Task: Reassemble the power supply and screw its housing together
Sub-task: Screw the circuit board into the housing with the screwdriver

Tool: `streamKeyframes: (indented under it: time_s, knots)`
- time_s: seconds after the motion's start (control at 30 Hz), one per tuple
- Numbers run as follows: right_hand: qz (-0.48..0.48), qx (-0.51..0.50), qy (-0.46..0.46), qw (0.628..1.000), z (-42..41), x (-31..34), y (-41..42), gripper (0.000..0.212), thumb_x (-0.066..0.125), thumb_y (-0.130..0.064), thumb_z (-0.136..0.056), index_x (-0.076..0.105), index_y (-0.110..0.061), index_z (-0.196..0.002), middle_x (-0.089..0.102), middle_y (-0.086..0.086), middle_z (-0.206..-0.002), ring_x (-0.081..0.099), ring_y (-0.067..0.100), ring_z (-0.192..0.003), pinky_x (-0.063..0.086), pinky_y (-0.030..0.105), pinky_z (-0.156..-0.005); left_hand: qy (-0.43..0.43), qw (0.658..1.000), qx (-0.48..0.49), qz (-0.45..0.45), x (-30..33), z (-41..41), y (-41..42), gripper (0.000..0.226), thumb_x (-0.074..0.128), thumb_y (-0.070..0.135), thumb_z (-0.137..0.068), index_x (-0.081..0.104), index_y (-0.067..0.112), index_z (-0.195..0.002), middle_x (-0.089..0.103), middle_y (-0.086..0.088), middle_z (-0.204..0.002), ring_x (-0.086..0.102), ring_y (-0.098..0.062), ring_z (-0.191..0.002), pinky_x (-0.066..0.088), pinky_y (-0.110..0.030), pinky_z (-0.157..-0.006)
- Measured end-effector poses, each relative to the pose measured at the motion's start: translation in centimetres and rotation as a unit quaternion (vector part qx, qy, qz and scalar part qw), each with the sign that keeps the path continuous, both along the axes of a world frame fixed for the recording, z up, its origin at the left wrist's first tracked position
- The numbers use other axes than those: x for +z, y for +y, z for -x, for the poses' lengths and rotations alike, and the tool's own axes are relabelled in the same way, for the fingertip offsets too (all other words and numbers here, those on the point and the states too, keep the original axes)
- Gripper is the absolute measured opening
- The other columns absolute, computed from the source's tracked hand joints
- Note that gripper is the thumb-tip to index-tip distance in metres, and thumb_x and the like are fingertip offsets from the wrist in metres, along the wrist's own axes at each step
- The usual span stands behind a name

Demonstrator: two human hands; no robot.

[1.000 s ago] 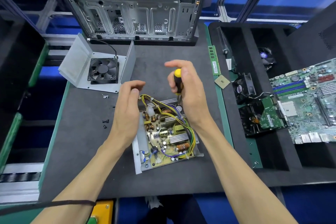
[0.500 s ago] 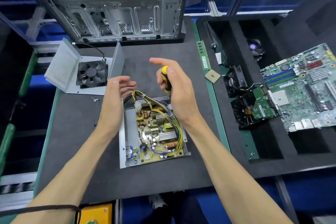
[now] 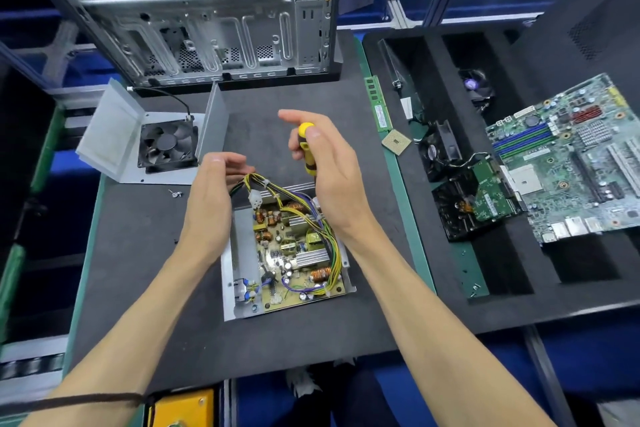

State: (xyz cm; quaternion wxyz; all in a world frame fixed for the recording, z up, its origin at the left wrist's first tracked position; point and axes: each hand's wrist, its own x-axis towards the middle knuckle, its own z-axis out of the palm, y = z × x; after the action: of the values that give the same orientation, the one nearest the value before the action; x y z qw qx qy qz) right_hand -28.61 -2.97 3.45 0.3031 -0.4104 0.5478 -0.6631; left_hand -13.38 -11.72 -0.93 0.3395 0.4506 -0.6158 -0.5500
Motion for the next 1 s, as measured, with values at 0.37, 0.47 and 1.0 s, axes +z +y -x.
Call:
streamKeyframes:
  time_s: [0.37,0.47,1.0]
  knots:
    - [-0.001,-0.036,0.019,0.999,-0.21,-0.19,0.02,0.026,0.038,-0.024,-0.108,0.059,-0.018,-0.123,0.051,-0.010,-0.086,0.048,0.006,-0.078,0.040,0.018,-0.072,-0.058,0.998,-0.006,0.024,0.82,-0.14,0.63,0.039,0.023,0.034,-0.098,0.062,0.028,-0.098,0.066,0.003,-0.103,0.059,0.008,-0.091,0.043,-0.004,-0.075]
    - [-0.010,-0.045,0.018,0.999,-0.54,0.06,-0.14,0.019,0.049,-0.027,-0.103,0.059,-0.019,-0.116,0.067,-0.011,-0.096,0.065,0.013,-0.093,0.052,0.031,-0.085,-0.055,0.998,-0.009,0.026,0.71,-0.17,0.60,0.040,0.024,0.030,-0.098,0.063,0.023,-0.099,0.066,-0.002,-0.105,0.060,0.006,-0.090,0.044,-0.004,-0.075]
    - [-0.005,-0.041,0.017,0.999,-0.55,0.05,-0.16,0.010,0.059,-0.026,-0.099,0.051,-0.022,-0.104,0.058,-0.009,-0.080,0.057,0.009,-0.072,0.046,0.033,-0.068,-0.074,0.997,-0.009,0.036,0.60,-0.18,0.44,0.046,0.024,0.038,-0.096,0.067,0.023,-0.093,0.070,0.000,-0.099,0.063,-0.001,-0.092,0.044,-0.006,-0.073]
